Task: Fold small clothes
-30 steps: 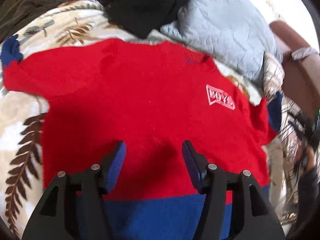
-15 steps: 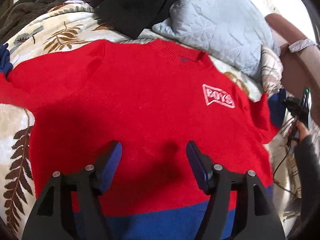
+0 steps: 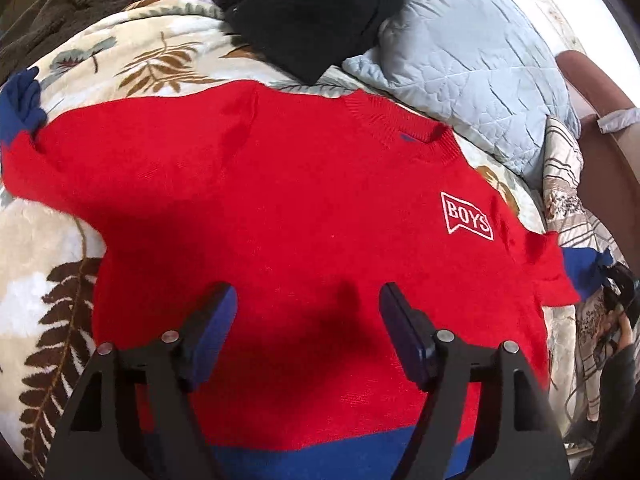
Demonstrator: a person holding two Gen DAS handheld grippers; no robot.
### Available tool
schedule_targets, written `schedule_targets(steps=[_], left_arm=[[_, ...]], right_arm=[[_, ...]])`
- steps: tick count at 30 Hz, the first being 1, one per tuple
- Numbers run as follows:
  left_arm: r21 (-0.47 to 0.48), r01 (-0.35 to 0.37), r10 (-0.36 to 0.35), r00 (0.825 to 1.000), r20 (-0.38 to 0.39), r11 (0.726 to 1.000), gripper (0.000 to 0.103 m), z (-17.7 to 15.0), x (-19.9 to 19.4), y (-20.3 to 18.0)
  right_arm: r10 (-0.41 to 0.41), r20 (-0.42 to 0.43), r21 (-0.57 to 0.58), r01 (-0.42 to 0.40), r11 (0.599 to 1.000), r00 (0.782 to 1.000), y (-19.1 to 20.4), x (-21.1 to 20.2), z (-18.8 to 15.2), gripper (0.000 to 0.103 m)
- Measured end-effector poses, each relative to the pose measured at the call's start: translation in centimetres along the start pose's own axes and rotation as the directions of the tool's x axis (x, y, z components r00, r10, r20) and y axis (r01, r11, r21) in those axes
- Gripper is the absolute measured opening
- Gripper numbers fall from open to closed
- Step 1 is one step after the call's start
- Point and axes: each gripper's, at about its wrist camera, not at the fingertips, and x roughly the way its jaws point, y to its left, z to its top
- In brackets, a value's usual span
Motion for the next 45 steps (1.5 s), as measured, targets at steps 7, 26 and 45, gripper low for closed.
schedule_targets(steps=[7, 26, 45], left_arm=[[-0.036, 0.032, -0.033, 0.999, -0.018, 0.999, 0.073, 0.3, -0.1, 0.7], [-0.181, 0.141, -0.142, 0.99, 0.004, 0.973, 0.073, 2.4, -3.6, 5.5], [-0.25, 0.268, -0.288, 0.956, -0.049, 0.931, 0.073, 2.6, -2.8, 7.4]], right_arm=[[0.071, 0.036, -0.133, -0.066, 0.989, 0.997, 3.7, -3.2, -1.1, 0.009], [0.356, -0.357, -0.38, -0.482, 0.789, 0.864, 26.0, -5.2, -20.8, 0.009], [0.327, -0.666, -0.303, -0.643, 0.703, 0.671, 31.8, -5.7, -35.2, 0.024]])
